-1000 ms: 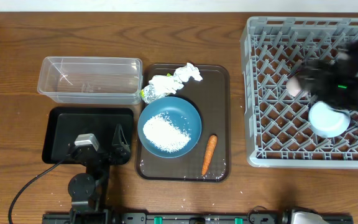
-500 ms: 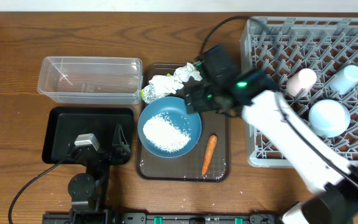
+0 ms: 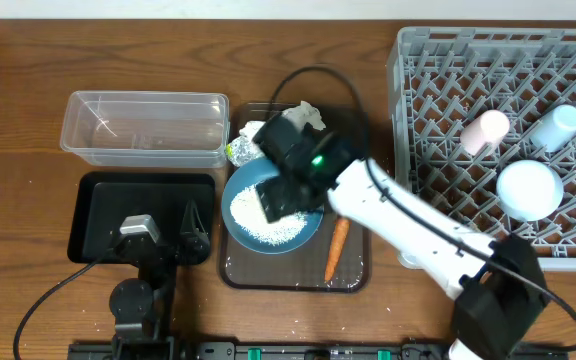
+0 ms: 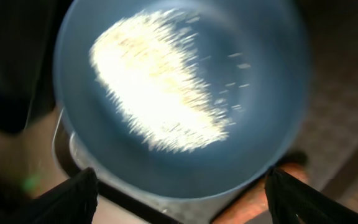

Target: Sort waste into correct bins and load items into the dishwasher rack

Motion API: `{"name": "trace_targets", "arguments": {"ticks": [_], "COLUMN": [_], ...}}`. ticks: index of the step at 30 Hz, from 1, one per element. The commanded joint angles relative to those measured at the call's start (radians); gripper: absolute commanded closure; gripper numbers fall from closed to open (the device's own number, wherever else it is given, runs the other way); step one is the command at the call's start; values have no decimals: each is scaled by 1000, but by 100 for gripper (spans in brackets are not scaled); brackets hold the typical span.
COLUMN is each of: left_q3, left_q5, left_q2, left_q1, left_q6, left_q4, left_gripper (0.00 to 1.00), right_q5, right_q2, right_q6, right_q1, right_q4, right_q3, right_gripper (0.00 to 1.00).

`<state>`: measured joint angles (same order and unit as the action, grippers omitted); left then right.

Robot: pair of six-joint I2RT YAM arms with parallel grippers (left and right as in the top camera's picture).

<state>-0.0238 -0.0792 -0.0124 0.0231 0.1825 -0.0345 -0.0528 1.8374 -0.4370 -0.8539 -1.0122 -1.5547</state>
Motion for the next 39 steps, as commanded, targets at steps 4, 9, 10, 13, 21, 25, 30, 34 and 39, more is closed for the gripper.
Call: {"name": "trace_targets", "arguments": {"ticks": [4, 9, 10, 13, 21, 25, 30, 34, 39], "left_q3": [20, 20, 20, 20, 20, 20, 20, 20, 20], "left_q5": [-11, -11, -10, -11, -11, -11, -10, -11, -11], "left_q2": [0, 0, 0, 0, 0, 0, 0, 0, 0], "left_q1": [-4, -4, -4, -4, -4, -4, -4, -4, -4], "left_q6": [-10, -10, -10, -10, -10, -10, -10, -10, -10], "left_q4": [-28, -28, -28, -28, -28, -28, -28, -28, -28], "left_gripper": [1, 1, 1, 1, 1, 1, 1, 1, 1], "right_q5": [13, 41, 40, 42, 42, 24, 19, 17, 8], "right_q2": [-2, -2, -2, -2, -2, -2, -2, -2, -2], "right_q6": [135, 135, 135, 147, 158, 158, 158, 158, 159], "right_q1": [-107, -134, -134, -134, -134, -137, -135, -131, -143], "right_q4": [-21, 13, 26, 71, 109, 132, 171, 193, 196], "right_q3": [31, 91, 108, 150, 178, 216, 264, 276, 282], "right_gripper": [23, 26, 27, 27, 31, 31, 31, 31, 30]}}
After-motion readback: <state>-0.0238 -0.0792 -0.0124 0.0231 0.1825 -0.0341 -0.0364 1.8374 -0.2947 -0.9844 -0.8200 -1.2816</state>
